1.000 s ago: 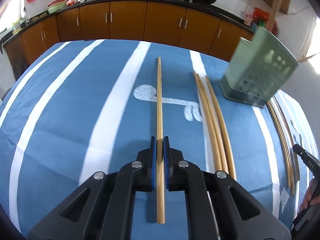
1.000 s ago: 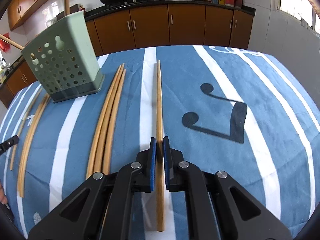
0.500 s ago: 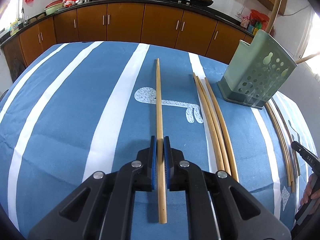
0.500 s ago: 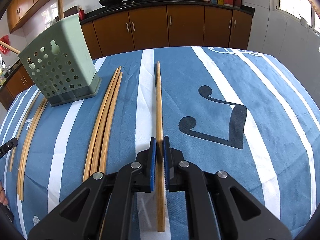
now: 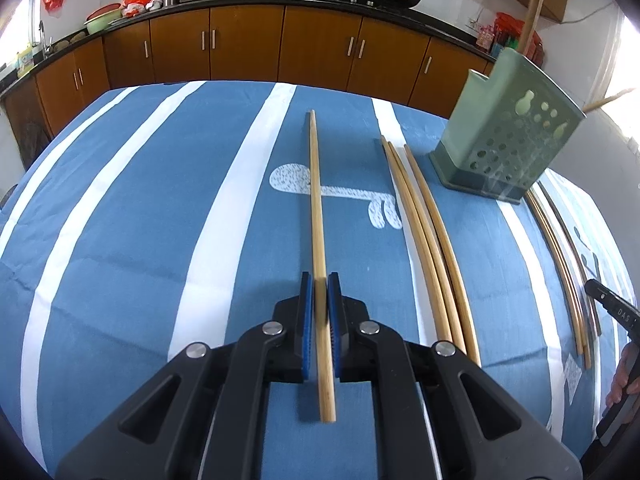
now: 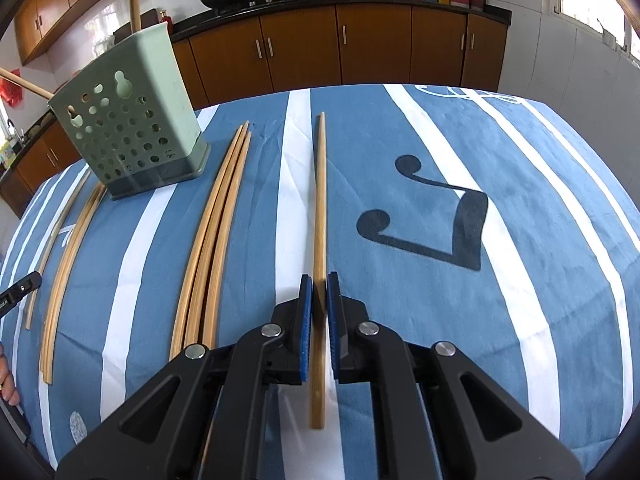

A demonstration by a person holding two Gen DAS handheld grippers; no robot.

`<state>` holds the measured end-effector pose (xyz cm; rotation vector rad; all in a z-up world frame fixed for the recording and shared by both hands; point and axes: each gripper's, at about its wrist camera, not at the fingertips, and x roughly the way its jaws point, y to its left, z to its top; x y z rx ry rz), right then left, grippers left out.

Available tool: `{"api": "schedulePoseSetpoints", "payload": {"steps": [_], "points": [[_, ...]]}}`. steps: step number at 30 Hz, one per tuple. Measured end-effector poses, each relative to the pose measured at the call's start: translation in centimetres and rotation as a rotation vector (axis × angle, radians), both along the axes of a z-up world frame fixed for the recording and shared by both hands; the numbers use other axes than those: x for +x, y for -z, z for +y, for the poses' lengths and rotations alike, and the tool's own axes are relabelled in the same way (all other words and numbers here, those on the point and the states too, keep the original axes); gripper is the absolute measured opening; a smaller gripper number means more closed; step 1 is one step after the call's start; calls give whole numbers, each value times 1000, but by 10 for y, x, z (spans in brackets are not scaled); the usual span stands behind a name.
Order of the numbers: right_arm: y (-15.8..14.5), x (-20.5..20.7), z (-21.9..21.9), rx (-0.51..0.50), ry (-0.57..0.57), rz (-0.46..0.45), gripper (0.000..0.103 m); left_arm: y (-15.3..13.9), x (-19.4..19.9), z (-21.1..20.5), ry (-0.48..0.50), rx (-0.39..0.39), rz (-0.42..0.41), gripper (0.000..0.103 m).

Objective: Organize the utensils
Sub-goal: 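Raise both held chopsticks upright and carry them over the green holder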

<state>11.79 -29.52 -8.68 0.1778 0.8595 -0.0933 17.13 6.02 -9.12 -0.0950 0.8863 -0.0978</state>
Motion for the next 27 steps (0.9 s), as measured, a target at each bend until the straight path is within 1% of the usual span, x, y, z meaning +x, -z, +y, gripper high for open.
{"api": "schedulePoseSetpoints", "payload": {"steps": [3, 5, 7, 10, 17, 21, 27], "points": [[0, -2, 3, -20, -8, -4, 8, 0, -3, -2, 6, 13, -1, 9], [-1, -2, 2, -11, -5, 2, 8, -1, -3, -1, 8, 15, 5, 8], [-8, -6, 0, -3, 2, -19, 8, -3, -4, 0, 8, 6, 11, 8], [-23, -12, -2, -8, 5, -68, 8, -14, -9, 3, 6, 6, -19, 8], [-59, -22, -4, -9, 13, -175, 8, -54, -19, 8, -3, -4, -127, 8], [-72, -24, -5, -9, 10, -215, 8, -75, -24, 9, -7, -6, -188, 8], [-87, -28, -6, -3, 9, -264, 8, -99, -28, 10, -14, -21, -251, 8]]}}
